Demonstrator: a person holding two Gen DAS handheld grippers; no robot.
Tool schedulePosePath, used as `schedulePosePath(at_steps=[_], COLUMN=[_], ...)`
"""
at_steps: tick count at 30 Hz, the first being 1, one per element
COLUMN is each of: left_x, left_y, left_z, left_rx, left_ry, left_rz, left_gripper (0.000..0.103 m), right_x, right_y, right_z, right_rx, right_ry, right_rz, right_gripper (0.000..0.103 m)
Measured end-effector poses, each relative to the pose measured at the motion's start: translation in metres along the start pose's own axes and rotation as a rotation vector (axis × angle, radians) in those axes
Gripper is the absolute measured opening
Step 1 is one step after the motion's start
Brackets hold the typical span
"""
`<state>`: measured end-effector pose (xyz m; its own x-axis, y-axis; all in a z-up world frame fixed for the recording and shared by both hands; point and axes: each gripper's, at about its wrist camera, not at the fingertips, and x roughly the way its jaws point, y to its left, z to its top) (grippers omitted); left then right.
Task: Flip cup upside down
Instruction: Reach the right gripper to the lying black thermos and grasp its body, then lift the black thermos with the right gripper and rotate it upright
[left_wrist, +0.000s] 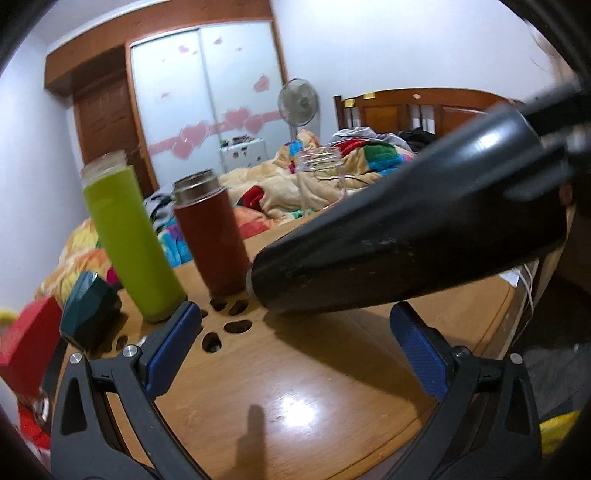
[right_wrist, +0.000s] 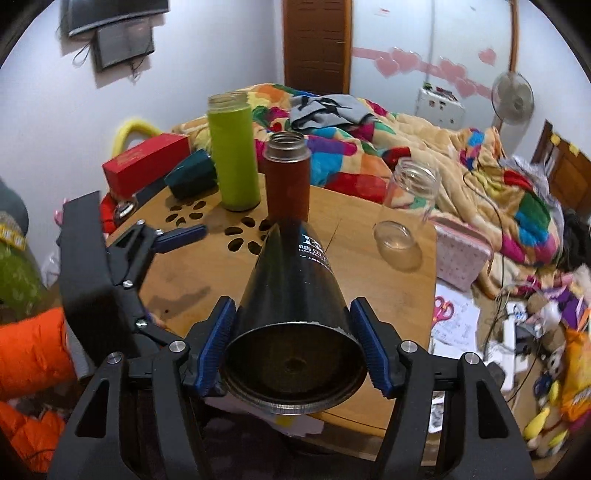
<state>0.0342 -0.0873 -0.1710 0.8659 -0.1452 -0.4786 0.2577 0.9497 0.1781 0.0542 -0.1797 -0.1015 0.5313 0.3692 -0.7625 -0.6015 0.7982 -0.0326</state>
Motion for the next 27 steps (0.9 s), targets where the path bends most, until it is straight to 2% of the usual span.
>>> schedulePosePath(at_steps=[3,7,13,15,25,27], left_x=[-0.001,-0.003,-0.01,-0.011,-0.024,-0.024], left_y=[-0.009,-0.014,-0.022,-0.024,-0.023,-0.02], left_z=[0.0,0.001,-0.001,-0.001,0.008,0.012], left_rx=[0.044,0.055,0.105,0.118,0.118,0.11], left_ry=[-0.027,-0.055,-0.096,-0.097,-0.097,-0.087], left_rz=[-0.007,-0.016,-0.023,-0.032,0.027,0.022], left_gripper=[0.103,0.103,0.102,0.093,0.077,0.075], right_x=[-0.003,-0.007,-0.014,-0.017,-0.04,-0.049], right_y=[0.005,0.014,0.029,0.029,0.026,0.025], right_z=[0.001,-0.001,-0.005,-0.007,-0.007,-0.006], right_rx=[-0.039,-0.114,-0.256,-0.277,-0.237,-0.222], right_ry=[0.002,0.011,0.02,0.022,-0.053,-0.071], right_rz=[0.037,0.085,0.083,0.09,0.07,0.046], right_gripper=[0.061,0.061,0.061,0.062,0.063,0.067])
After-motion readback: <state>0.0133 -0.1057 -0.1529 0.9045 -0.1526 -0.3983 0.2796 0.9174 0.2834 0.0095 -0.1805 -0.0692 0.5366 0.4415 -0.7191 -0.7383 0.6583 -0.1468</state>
